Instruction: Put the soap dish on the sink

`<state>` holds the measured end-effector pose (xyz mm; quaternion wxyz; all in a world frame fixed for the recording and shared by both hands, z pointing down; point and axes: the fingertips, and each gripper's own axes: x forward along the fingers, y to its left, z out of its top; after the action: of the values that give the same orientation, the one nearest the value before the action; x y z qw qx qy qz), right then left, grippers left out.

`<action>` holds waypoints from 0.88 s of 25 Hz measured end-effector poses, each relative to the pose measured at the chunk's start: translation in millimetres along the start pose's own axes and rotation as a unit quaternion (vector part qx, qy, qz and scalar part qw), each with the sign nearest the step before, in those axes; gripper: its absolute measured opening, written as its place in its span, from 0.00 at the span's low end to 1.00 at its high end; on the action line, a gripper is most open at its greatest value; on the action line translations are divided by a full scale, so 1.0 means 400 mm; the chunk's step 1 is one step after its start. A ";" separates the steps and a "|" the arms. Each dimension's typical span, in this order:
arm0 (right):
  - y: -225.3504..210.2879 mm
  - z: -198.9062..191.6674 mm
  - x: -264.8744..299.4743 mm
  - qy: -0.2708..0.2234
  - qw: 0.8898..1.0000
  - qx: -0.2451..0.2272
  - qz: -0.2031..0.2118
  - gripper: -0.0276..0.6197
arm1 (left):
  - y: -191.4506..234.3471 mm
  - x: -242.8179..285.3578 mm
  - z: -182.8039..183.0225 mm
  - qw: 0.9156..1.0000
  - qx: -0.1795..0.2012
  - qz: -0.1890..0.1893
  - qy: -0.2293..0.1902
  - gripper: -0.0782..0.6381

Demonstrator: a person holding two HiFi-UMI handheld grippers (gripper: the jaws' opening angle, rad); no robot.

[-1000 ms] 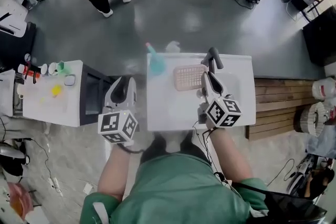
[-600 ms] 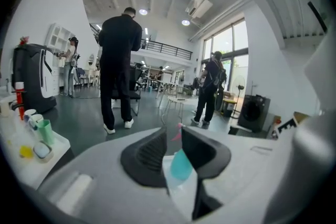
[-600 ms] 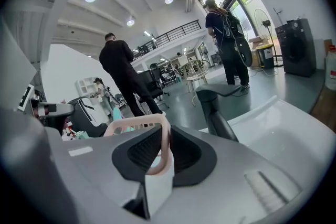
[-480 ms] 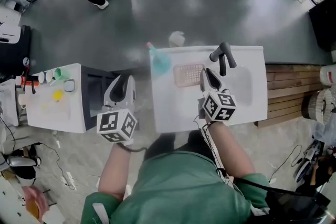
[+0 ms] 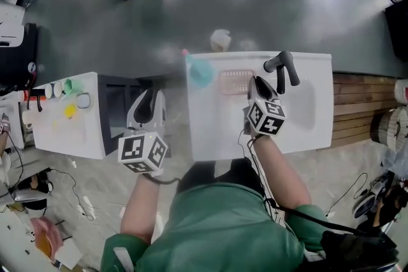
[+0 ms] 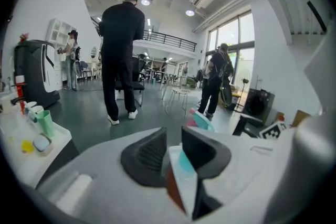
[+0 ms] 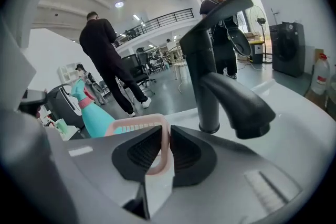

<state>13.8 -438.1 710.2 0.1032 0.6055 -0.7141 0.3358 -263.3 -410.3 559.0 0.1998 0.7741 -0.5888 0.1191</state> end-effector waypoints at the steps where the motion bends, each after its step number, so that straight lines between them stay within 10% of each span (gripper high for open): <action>1: -0.002 -0.003 0.012 0.004 1.000 0.001 -0.001 0.12 | 0.005 0.004 -0.004 1.000 -0.001 0.002 0.002 0.23; 22: -0.010 -0.024 0.151 0.060 0.997 -0.040 -0.035 0.13 | 0.066 0.015 -0.035 1.000 -0.025 0.016 0.003 0.23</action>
<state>0.1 -480.4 752.0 0.1813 0.6043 -0.6979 0.3390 -286.2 -415.2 578.3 0.2191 0.7588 -0.6034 0.1098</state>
